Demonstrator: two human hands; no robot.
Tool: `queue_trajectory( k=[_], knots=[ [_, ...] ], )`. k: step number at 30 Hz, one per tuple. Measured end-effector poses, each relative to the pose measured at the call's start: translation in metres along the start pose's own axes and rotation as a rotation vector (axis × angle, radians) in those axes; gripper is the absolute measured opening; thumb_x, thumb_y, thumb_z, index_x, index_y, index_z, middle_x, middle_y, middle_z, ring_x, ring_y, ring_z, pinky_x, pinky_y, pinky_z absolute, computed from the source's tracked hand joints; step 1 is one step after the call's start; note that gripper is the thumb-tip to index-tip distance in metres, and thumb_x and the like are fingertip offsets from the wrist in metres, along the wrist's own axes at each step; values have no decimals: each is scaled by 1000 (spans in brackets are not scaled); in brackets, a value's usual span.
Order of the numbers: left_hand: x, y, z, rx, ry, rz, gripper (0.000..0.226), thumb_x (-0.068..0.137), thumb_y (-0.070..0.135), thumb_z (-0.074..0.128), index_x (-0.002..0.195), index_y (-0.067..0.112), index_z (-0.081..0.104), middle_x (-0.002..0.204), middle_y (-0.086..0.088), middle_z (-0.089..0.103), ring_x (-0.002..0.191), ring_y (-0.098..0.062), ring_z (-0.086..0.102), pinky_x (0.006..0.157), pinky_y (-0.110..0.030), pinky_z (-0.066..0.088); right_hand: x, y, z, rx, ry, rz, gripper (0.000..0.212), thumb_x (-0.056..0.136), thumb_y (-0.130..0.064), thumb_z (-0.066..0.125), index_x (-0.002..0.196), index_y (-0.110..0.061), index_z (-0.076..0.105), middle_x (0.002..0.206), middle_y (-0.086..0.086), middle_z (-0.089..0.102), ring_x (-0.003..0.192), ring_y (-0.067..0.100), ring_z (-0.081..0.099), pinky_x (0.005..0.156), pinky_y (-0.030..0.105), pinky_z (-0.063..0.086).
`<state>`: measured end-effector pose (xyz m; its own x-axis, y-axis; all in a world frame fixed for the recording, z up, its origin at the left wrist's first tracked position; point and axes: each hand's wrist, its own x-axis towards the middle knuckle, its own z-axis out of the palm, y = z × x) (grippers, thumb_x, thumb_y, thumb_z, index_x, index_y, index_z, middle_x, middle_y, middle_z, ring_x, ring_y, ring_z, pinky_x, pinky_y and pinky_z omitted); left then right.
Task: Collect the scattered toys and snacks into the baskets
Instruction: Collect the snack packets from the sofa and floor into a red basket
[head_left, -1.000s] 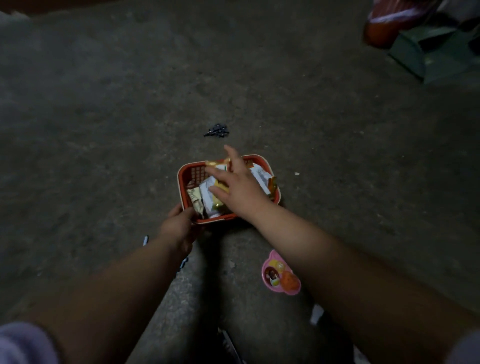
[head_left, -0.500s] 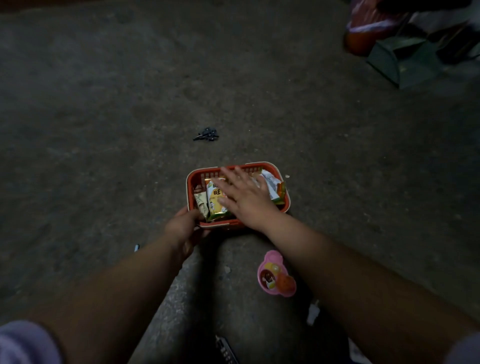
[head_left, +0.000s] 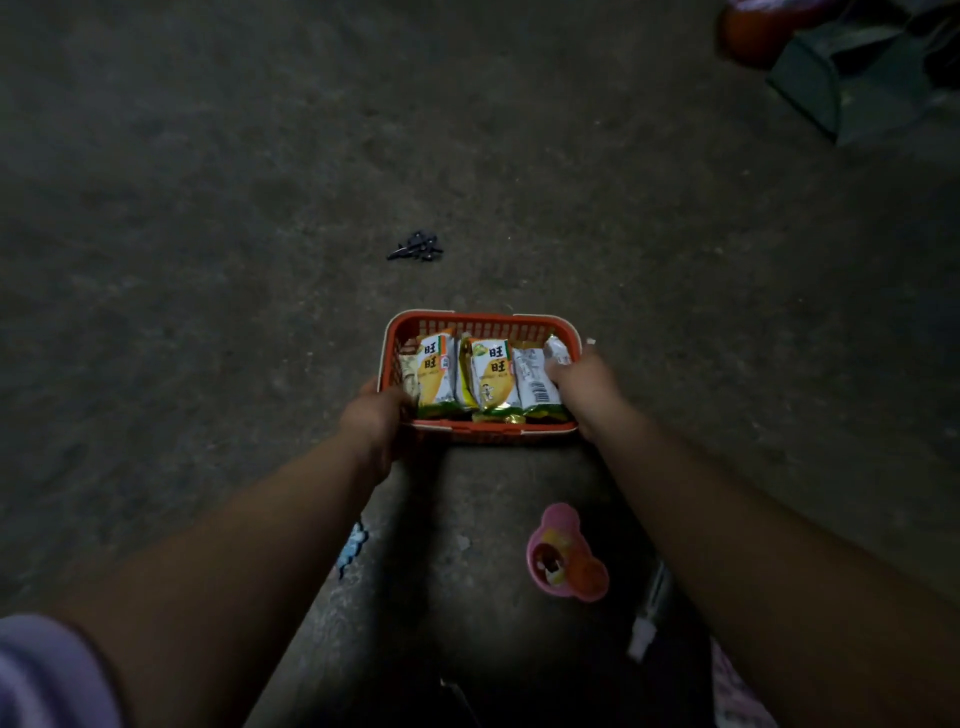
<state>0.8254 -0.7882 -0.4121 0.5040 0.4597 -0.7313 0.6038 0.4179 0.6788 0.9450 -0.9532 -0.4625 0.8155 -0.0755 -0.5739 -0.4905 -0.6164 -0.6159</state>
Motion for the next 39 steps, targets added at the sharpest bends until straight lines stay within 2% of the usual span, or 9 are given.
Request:
queue_trajectory(
  k=[3, 7, 11, 14, 21, 29, 34, 37, 39],
  knots=[
    [-8, 17, -4, -28, 36, -67, 10, 92, 19, 47, 85, 15, 52, 74, -3, 55, 49, -14, 58, 44, -18, 48, -22, -18, -7, 120, -32, 38, 44, 79, -24, 73, 117, -19, 51, 107, 3, 63, 90, 24, 67, 78, 44, 58],
    [-38, 56, -24, -66, 46, -107, 15, 89, 27, 50, 102, 20, 54, 88, -3, 59, 72, -16, 56, 66, -27, 49, -60, -62, -27, 228, -96, 32, 46, 75, -25, 76, 115, -18, 54, 110, 7, 67, 91, 25, 69, 81, 47, 57],
    [-85, 95, -54, -91, 62, -83, 32, 86, 33, 62, 115, 23, 51, 92, 0, 62, 79, -16, 59, 66, -27, 47, -110, -115, -57, 463, -216, 124, 25, 91, -38, 58, 96, -16, 68, 94, 8, 75, 87, 24, 72, 83, 44, 57],
    [-128, 131, -83, -154, 98, -84, 31, 85, 33, 66, 110, 25, 51, 88, 2, 62, 77, -15, 59, 64, -26, 46, -152, -154, -79, 471, -275, 150, 16, 90, -17, 60, 105, -16, 64, 99, 10, 73, 88, 26, 72, 86, 47, 56],
    [-246, 223, -169, -240, 157, -56, 23, 85, 28, 67, 103, 24, 52, 88, 1, 63, 72, -13, 59, 61, -24, 46, -292, -268, -103, 365, -331, 92, 59, 73, 11, 68, 119, -22, 51, 109, 11, 65, 94, 32, 67, 82, 52, 56],
    [-375, 306, -301, -343, 188, -4, 39, 84, 25, 68, 121, 20, 55, 95, -1, 66, 76, -14, 60, 63, -24, 47, -464, -389, -96, 182, -301, -42, 58, 74, 11, 69, 115, -24, 48, 95, -3, 61, 95, 23, 63, 79, 44, 58],
    [-432, 314, -361, -441, 275, 8, 28, 83, 17, 71, 107, 14, 58, 87, -3, 68, 70, -17, 64, 47, -18, 52, -541, -422, -78, 123, -392, -116, 57, 72, 15, 69, 109, -22, 46, 91, -2, 61, 81, 20, 62, 55, 31, 52],
    [-471, 298, -404, -537, 333, 10, 39, 75, 14, 78, 109, 3, 61, 98, -16, 72, 87, -34, 70, 78, -44, 59, -588, -429, -60, 75, -479, -166, 59, 71, 16, 69, 111, -21, 45, 92, 3, 62, 75, 20, 62, 51, 28, 50],
    [-487, 285, -420, -560, 360, 12, 46, 70, 16, 81, 110, 1, 62, 98, -19, 72, 89, -36, 70, 83, -54, 55, -607, -433, -54, 32, -519, -200, 60, 71, 15, 70, 112, -20, 45, 99, 8, 63, 80, 26, 64, 52, 30, 51]
  ],
)
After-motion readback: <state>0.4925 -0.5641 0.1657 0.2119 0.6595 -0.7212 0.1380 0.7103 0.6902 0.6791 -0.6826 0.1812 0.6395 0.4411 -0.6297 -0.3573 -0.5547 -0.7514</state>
